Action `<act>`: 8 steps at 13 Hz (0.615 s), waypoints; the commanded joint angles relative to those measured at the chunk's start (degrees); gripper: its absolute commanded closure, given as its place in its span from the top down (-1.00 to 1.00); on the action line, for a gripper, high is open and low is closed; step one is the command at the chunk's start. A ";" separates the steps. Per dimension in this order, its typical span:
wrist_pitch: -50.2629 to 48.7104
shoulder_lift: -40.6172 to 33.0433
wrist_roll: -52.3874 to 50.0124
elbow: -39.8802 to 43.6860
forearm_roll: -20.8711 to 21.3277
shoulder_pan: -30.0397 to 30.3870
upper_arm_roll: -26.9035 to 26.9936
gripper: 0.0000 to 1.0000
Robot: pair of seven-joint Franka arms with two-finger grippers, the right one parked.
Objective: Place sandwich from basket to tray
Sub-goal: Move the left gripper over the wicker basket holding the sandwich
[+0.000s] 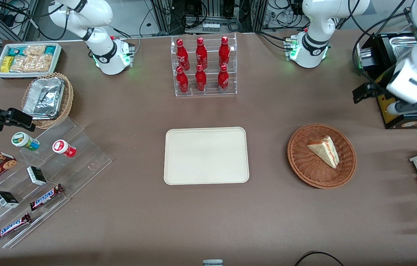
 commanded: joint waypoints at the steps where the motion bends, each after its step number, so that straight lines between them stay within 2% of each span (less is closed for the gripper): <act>1: 8.91 -1.72 -3.60 -8.67 0.62 -0.04 0.23 1.00; 5: 25.79 -0.23 -19.78 -19.83 0.62 -0.65 -0.38 1.00; 8: 31.44 3.19 -24.10 -21.53 0.62 -1.01 -0.38 1.00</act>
